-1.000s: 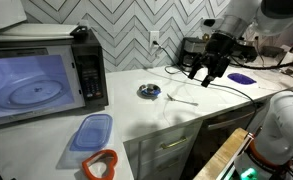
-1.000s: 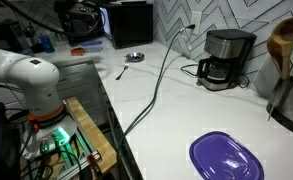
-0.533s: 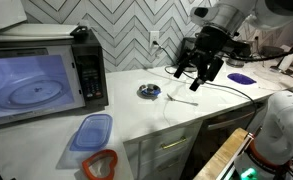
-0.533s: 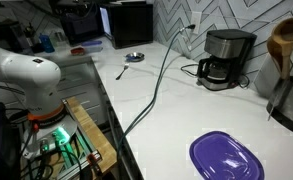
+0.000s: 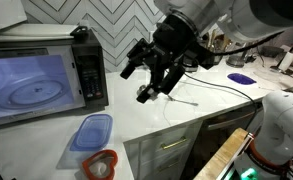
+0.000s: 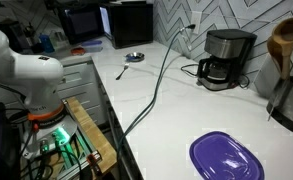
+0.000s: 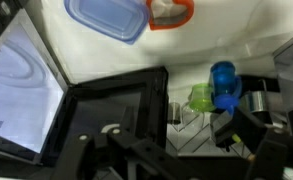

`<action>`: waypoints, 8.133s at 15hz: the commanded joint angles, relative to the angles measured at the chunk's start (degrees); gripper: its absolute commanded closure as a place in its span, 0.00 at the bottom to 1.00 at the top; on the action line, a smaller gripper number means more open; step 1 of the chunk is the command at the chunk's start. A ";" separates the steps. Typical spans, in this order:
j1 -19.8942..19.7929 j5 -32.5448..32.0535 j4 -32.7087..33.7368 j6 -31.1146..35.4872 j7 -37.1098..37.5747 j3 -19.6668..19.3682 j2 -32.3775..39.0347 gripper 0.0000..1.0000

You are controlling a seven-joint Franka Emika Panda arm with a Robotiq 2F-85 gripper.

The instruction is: Close the microwave door

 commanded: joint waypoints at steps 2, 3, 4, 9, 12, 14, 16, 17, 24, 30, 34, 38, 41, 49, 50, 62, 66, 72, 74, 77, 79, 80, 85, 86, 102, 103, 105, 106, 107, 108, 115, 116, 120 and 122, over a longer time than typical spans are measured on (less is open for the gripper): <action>4.71 3.96 1.78 4.62 -2.92 -2.53 3.81 0.00; 5.49 4.88 2.52 5.29 -3.72 -2.98 5.08 0.00; 5.79 5.30 3.05 5.44 -3.97 -3.14 5.86 0.00; 9.27 10.02 5.68 7.74 -10.89 -4.94 9.75 0.00; 12.36 17.15 10.05 10.46 -18.11 -4.40 16.29 0.00; 13.41 23.78 13.17 11.82 -24.44 -3.39 20.53 0.00; 16.15 29.58 16.16 13.45 -30.43 -4.21 24.81 0.26; 16.64 32.40 17.83 13.84 -33.25 -4.00 26.93 0.35; 17.11 42.34 28.62 15.43 -42.09 -1.47 38.88 0.87; 16.65 38.65 26.25 14.69 -38.56 -2.17 37.15 0.96; 16.99 40.11 30.82 14.54 -39.49 -1.50 41.20 1.00; 17.28 43.92 36.00 16.64 -41.01 -0.02 45.22 1.00; 17.56 46.40 38.95 18.64 -41.02 1.00 47.99 1.00; 21.99 44.02 42.08 33.86 -35.33 0.91 52.88 1.00; 22.43 44.37 42.65 35.50 -35.15 1.01 53.45 1.00; 25.04 45.94 46.52 52.22 -32.23 1.21 57.17 1.00; 24.52 28.02 40.57 55.10 -11.37 0.54 55.80 1.00; 24.10 35.83 38.30 57.15 -15.66 1.74 53.33 1.00; 23.58 37.99 36.10 54.68 -15.76 1.84 51.36 1.00; 22.36 40.08 33.59 51.17 -15.50 2.51 48.74 1.00; 22.28 41.97 30.93 49.73 -15.97 1.76 46.33 1.00; 21.90 42.66 29.92 49.01 -15.92 1.75 45.27 1.00; 20.05 39.81 22.59 48.06 -10.50 0.98 40.07 1.00; 19.73 39.16 21.20 48.44 -9.23 0.79 39.45 1.00; 14.18 33.33 23.81 35.19 -4.34 4.45 37.07 1.00; 14.09 33.58 24.07 35.34 -5.04 4.30 37.37 1.00; 13.67 34.40 24.96 35.58 -6.73 4.39 38.23 1.00; 13.41 35.05 25.66 35.73 -7.80 4.53 38.77 1.00; 13.26 35.37 25.99 35.85 -8.56 4.55 39.15 1.00; 13.03 36.15 26.92 35.75 -9.82 4.77 39.76 1.00; 12.05 41.10 32.32 34.51 -16.61 5.81 43.60 1.00; 12.00 41.37 32.55 34.54 -17.09 5.80 43.99 1.00; 12.25 40.39 31.22 35.60 -15.78 4.93 44.50 1.00; 12.11 40.60 30.69 35.99 -15.51 4.87 44.47 1.00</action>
